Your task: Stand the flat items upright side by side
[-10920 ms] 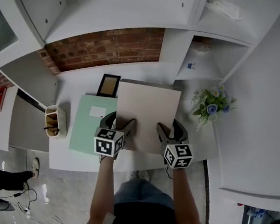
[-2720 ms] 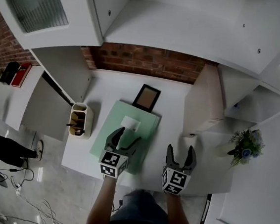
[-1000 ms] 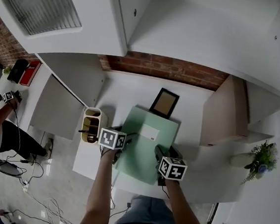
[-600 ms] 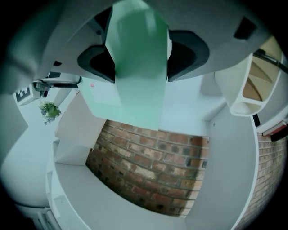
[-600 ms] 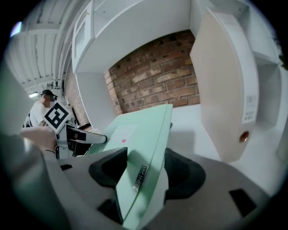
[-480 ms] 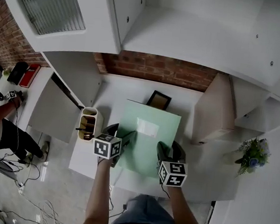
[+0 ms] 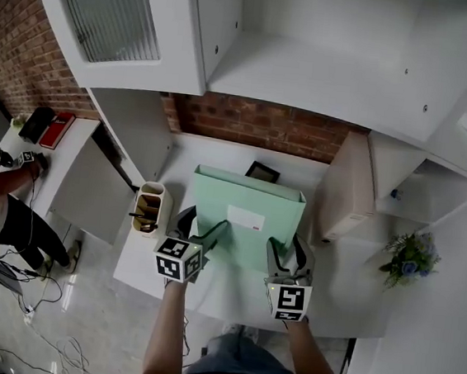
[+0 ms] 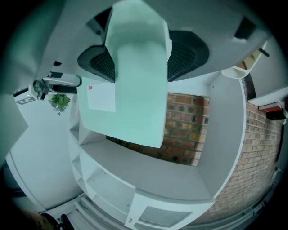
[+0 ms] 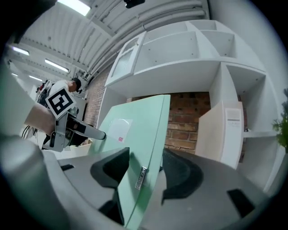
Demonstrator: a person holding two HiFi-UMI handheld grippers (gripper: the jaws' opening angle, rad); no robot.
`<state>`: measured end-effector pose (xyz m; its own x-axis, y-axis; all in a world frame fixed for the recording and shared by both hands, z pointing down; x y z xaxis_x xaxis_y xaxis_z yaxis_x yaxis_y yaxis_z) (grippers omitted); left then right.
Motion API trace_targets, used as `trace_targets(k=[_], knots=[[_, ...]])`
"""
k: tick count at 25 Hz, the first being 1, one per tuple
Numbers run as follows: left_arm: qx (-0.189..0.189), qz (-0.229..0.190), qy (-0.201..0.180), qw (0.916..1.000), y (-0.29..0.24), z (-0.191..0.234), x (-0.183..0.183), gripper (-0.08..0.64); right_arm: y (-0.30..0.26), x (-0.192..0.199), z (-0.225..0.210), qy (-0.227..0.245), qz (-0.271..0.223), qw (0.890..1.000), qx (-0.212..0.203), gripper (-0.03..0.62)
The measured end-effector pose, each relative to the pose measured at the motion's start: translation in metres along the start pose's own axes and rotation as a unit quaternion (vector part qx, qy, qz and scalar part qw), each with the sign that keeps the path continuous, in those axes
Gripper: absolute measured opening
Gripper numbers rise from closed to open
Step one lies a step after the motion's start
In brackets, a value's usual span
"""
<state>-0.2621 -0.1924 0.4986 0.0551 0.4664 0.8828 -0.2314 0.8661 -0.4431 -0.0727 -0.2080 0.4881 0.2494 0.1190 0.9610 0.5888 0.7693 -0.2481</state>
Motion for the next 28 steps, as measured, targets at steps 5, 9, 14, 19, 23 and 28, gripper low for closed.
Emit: trace_targets(k=[5,9,14,19,23,28], knots=[[-0.013,-0.038,-0.023,0.9989,0.013,-0.016,0.006,0.345,0.020,0.004,0.000,0.026,-0.009,0.999,0.016,0.225],[-0.019,-0.059,-0.054,0.9967,0.028,-0.029,0.013,0.345,0.037,0.016,0.003,0.050,0.009,0.999,0.013,0.219],[-0.023,-0.066,-0.066,0.9954,0.042,-0.038,0.022,0.345,0.054,0.023,0.010,0.078,0.019,0.997,-0.013,0.219],[-0.033,-0.065,-0.067,0.9951,0.053,-0.042,0.029,0.345,0.061,0.025,0.014,0.084,0.024,0.996,-0.036,0.219],[-0.035,-0.066,-0.067,0.9950,0.056,-0.044,0.033,0.345,0.064,0.032,0.013,0.065,0.040,0.994,-0.078,0.221],[-0.034,-0.061,-0.067,0.9953,0.061,-0.046,0.036,0.345,0.066,0.036,0.001,0.014,0.043,0.988,-0.149,0.296]])
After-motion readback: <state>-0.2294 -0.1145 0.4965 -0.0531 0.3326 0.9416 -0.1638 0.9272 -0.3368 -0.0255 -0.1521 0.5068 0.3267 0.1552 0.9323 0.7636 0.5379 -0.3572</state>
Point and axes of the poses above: the fingertips, and each gripper's own axes: y backward along the fingers, z to its left, x out of its underside, the point moved 1 cm from there along y, backward along the fingers, and after that the axes turned 9 degrees about z, right-handed, at the moved point
